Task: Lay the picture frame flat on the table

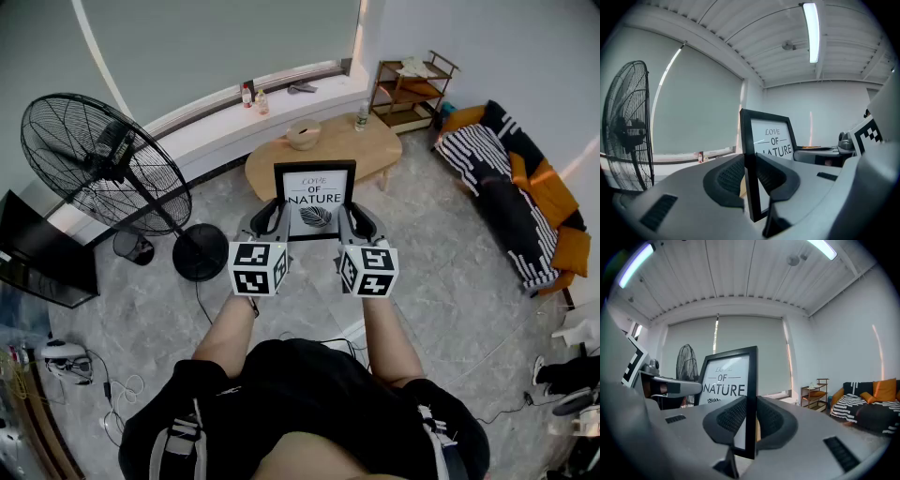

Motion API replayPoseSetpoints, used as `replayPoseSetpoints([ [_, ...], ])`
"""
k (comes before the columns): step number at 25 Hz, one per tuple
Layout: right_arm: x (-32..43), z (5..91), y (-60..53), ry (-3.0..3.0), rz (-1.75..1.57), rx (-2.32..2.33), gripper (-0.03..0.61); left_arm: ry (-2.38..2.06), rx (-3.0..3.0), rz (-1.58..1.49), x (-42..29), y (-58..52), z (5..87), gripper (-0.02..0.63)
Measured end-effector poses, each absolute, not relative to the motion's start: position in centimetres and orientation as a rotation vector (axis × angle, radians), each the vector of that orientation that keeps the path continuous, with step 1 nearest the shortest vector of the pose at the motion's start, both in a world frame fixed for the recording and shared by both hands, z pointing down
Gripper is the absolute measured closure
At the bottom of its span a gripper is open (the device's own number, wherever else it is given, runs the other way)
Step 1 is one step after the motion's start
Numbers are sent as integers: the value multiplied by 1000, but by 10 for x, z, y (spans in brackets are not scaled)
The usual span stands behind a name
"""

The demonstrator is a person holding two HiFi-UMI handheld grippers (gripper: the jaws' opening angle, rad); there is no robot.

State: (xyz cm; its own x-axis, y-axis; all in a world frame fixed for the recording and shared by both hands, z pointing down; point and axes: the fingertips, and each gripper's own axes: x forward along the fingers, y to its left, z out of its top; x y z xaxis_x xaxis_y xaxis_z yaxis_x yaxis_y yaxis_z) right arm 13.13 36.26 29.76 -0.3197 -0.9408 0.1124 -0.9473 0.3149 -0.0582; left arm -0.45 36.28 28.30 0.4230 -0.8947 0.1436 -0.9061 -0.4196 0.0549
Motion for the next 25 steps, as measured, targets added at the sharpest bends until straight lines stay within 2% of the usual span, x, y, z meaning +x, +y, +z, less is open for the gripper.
replayPoseSetpoints([
  [4,126,294,378,-2505,157,1795,495,-1612,2540,124,-10,377,281,526],
  [9,81,302,364,-2502,203,1782,494,-1590,2522,94,-56,364,289,526],
  [25,80,295,353,-2540,210,1804,494,-1599,2566,100,-57,351,278,526],
])
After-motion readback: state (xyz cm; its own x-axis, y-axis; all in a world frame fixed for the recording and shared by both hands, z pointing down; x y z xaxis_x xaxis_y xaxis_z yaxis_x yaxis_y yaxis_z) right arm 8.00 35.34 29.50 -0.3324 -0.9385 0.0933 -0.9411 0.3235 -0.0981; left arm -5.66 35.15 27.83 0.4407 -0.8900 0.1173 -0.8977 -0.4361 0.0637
